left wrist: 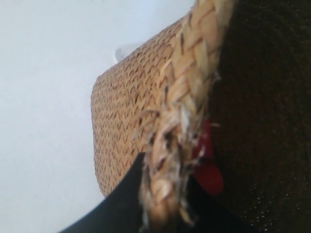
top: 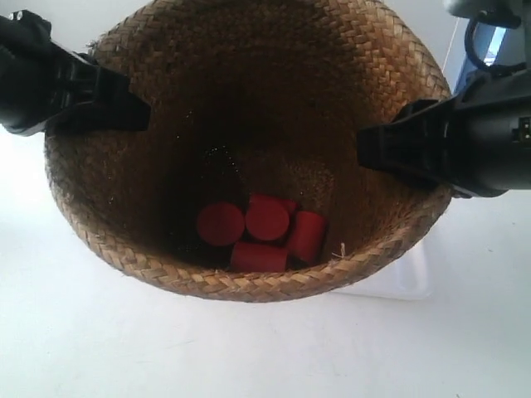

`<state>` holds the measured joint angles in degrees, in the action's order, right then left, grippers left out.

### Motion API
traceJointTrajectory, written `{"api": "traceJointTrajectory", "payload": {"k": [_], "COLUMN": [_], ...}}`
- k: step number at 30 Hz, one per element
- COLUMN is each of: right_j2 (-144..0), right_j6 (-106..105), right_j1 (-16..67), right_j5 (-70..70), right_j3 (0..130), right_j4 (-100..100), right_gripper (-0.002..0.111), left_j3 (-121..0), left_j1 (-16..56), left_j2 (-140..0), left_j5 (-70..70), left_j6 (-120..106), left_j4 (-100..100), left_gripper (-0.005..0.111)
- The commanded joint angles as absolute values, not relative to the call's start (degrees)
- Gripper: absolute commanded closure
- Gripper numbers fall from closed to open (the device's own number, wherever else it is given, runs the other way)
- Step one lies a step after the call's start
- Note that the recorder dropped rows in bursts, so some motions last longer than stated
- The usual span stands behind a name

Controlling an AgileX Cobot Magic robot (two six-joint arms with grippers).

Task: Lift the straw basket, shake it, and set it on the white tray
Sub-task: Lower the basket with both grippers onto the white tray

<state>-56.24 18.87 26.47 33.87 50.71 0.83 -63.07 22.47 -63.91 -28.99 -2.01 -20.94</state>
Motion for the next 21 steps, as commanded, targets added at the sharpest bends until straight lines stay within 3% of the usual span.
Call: {"api": "traceJointTrajectory", "payload": {"k": [1, 10, 21], "right_j2": [-59.1, -69.6, -82.2], "right_j6": [18.3, 13.2, 3.2], "right_j1": [22.9, 14.8, 5.9], "right_j5": [35.3, 50.1, 60.3], "right_j3": [53.8, 68.5, 85.3], "right_j4": [4.8, 4.9, 4.9], "right_gripper": [0.108, 0.108, 0.108], "left_j3": [-68.8, -85.8, -91.7], "left_j1": [22.2, 22.2, 23.7], "left_j2": [-68.8, -83.8, -94.3], "left_j5": [-28.8, -36.2, -32.7], "left_j6": [-3.4, -1.1, 3.0], "left_j4": [-20.9, -27.5, -33.4], "left_gripper": [0.107, 0.107, 0.107]}}
